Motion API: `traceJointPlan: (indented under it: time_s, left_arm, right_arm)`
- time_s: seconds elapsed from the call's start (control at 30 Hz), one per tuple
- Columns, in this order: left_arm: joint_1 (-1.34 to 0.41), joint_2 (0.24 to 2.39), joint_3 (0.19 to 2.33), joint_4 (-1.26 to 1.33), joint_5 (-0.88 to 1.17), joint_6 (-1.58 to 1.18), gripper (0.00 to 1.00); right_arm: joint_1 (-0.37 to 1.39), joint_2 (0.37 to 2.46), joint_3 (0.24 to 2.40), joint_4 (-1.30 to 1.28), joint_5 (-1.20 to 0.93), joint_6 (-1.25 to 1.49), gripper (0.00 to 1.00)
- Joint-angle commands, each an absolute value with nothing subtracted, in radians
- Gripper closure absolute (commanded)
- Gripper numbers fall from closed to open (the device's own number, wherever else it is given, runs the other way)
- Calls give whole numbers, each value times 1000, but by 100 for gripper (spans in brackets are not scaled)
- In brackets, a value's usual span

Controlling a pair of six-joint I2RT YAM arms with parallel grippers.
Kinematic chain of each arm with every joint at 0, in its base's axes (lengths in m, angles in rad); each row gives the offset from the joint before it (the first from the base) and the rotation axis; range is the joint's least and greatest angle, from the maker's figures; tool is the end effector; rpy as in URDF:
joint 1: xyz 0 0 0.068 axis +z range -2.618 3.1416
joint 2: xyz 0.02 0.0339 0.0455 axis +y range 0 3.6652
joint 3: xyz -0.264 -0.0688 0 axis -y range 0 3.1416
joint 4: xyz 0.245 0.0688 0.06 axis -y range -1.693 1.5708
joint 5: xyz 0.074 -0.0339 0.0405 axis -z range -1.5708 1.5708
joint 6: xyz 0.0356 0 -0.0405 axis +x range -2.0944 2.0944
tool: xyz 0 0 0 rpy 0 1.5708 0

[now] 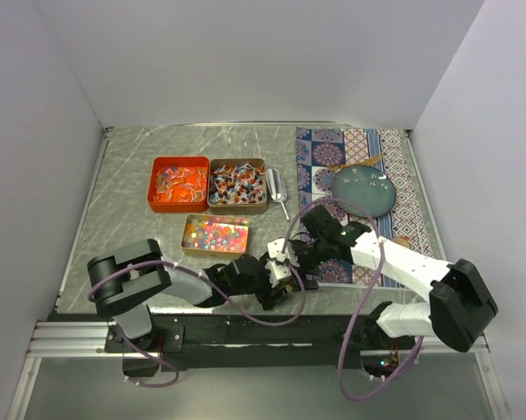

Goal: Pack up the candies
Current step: Screw the bottle lid onto the packing bottle.

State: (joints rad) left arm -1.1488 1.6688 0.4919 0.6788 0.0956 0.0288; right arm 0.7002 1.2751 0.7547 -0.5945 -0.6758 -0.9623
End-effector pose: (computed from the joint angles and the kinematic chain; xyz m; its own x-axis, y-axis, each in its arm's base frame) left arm 0.1163 -0.2672 0.1207 -0.1685 0.4452 -0.8794 0.9477 0.3185 -0.0203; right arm 0.1617 0.1654 0.2049 0.1928 -0.6747 -0.7125 -0.9711 -0.2351 -0.0402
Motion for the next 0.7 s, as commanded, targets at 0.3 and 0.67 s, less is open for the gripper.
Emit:
traceJointPlan:
  time_s: [0.3, 0.67]
  left_arm:
    - [-1124, 1802, 531, 419, -17, 8, 99]
    - [-1115, 1804, 522, 431, 57, 41, 99]
  right_arm:
    - [784, 1213, 646, -561, -488, -765, 0]
    - [476, 951, 704, -963, -557, -1329, 0]
